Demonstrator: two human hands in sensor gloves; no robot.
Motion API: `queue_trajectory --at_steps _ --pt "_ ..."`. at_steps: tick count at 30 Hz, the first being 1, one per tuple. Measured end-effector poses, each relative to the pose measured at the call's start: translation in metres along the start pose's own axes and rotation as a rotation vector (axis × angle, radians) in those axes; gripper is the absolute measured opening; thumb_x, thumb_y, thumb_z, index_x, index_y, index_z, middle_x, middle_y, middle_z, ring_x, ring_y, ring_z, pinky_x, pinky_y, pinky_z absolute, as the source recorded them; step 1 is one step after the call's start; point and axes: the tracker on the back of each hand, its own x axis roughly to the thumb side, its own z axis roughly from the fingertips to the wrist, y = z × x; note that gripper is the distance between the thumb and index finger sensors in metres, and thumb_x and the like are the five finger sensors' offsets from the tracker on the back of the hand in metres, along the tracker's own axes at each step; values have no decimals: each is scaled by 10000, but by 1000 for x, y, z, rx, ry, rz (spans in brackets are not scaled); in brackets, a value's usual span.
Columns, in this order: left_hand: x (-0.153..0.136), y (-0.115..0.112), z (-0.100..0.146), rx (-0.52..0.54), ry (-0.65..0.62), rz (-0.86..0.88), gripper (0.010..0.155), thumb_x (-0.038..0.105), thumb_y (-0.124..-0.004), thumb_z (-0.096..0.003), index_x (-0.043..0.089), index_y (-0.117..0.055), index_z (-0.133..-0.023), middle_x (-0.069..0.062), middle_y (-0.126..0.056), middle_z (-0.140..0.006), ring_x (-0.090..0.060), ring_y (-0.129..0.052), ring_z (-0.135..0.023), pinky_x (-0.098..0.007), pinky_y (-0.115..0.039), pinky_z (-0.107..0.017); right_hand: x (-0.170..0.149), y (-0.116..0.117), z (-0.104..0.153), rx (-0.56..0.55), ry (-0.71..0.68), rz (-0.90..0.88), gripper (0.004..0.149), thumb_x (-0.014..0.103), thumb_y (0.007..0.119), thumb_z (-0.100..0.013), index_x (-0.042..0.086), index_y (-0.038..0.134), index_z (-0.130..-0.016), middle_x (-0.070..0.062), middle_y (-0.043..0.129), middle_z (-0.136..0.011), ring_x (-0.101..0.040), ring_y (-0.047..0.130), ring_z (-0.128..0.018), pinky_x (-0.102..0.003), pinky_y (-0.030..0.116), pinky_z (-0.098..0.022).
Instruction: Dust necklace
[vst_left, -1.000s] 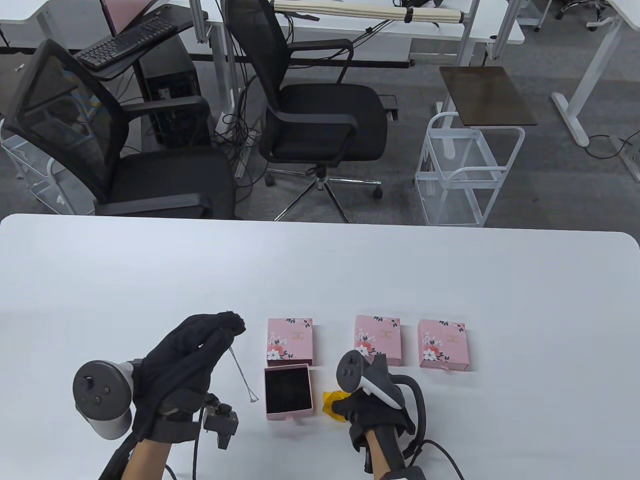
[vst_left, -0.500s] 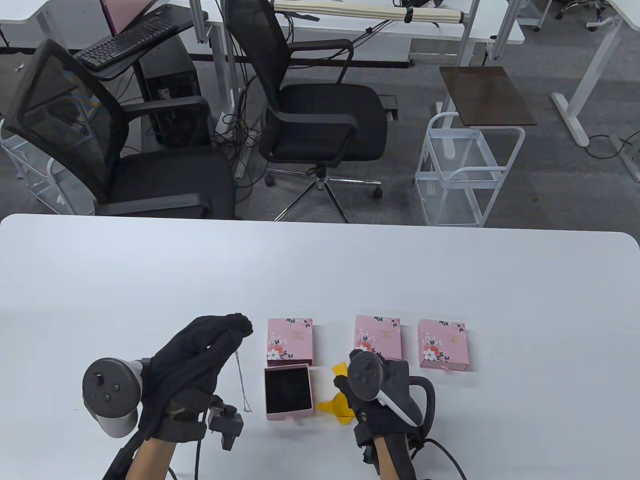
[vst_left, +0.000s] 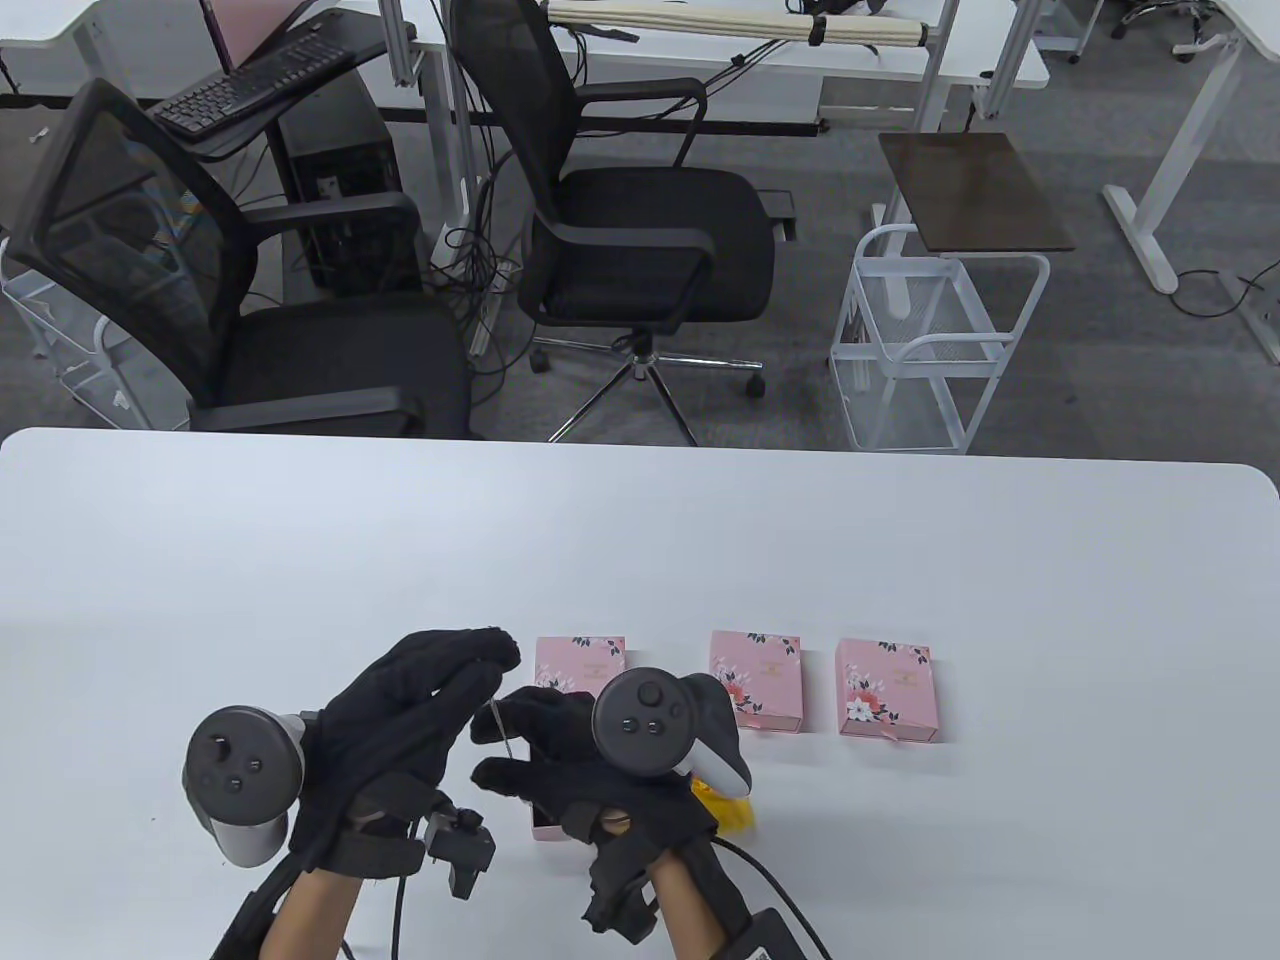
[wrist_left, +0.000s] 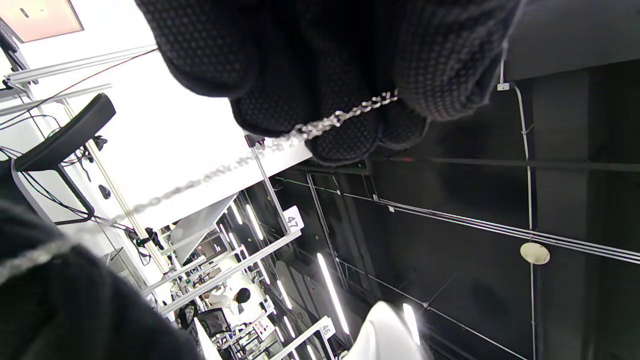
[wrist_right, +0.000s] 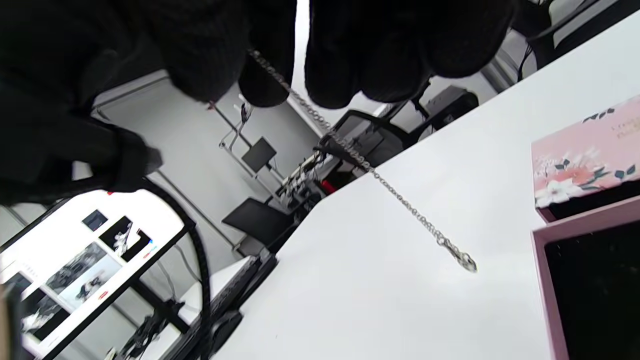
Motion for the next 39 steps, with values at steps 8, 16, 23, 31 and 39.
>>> queue_trajectory --at_steps 8,16,23,31,39 --pt "-7 20 -3 75 35 3 362 494 -855 -531 317 -949 -833 21 -1042 -805 -233 -939 -773 -427 -825 -561 -31 -23 6 -65 93 -24 367 318 730 -658 147 758 -981 -234 745 -1029 -514 744 -855 -596 651 -646" --pt "-14 43 -2 173 70 -4 360 494 -856 -530 318 -953 -829 24 -1046 -799 -229 -944 -765 -422 -830 -556 -48 -45 18 -153 164 -40 375 312 694 -671 131 738 -997 -253 742 -1029 -528 737 -856 -609 642 -650" --pt "-22 60 -2 231 100 10 360 494 -855 -532 318 -952 -830 24 -1046 -797 -227 -945 -760 -419 -832 -552 -62 -60 27 -196 174 -154 371 301 688 -674 118 736 -994 -242 796 -973 -510 781 -813 -598 665 -632" --pt "-30 56 -6 176 154 -68 362 483 -859 -536 301 -956 -834 9 -1048 -795 -242 -944 -755 -429 -828 -548 -55 -68 34 -305 173 -149 376 307 670 -679 111 732 -994 -231 830 -925 -488 818 -761 -576 694 -604" --pt "-43 0 -16 -107 235 -440 377 444 -840 -564 265 -931 -883 -31 -1017 -850 -281 -922 -781 -455 -808 -563 -22 -70 40 -432 59 -136 377 313 667 -678 116 732 -993 -226 832 -920 -478 823 -754 -567 701 -599"
